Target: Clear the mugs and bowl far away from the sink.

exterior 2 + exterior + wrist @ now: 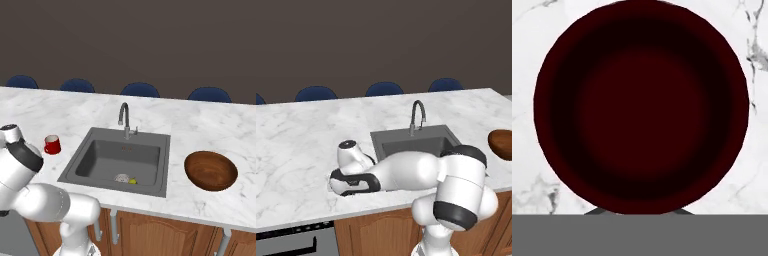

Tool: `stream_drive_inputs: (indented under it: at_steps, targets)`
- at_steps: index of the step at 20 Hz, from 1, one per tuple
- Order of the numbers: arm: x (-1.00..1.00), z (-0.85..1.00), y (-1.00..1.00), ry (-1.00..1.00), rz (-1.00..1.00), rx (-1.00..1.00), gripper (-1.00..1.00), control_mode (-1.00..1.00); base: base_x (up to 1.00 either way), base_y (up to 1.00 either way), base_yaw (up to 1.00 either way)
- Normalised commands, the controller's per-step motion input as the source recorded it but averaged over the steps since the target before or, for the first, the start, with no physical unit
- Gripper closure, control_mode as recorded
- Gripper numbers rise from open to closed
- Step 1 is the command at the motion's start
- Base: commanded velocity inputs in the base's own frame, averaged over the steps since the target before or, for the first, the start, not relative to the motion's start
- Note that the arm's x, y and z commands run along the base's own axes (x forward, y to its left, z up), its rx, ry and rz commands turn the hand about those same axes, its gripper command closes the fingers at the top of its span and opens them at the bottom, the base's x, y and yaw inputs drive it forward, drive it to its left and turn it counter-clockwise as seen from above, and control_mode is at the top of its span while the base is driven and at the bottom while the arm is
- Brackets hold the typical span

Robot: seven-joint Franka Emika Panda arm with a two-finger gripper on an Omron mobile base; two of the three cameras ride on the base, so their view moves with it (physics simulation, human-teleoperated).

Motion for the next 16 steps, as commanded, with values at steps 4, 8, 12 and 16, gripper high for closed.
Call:
stream_drive_inputs:
  at_steps: [4,8,12,16]
  targets:
    - [-0.37,0.71,-0.14,-0.02,-0.12,0.00,1.00,-1.00,0.00,0.00,0.00]
    - [-0.09,0.94,-0.08,0.10,-0.01,-0.02,1.00,-1.00,0.00,0.00,0.00]
    - [0.16,0.58,-0.59,0.34,0.11,-0.11,1.00,-1.00,0.00,0.00,0.00]
    - [0.07,0.45,-0.78,0.29,0.23,-0.28,1.00,-1.00,0.00,0.00,0.00]
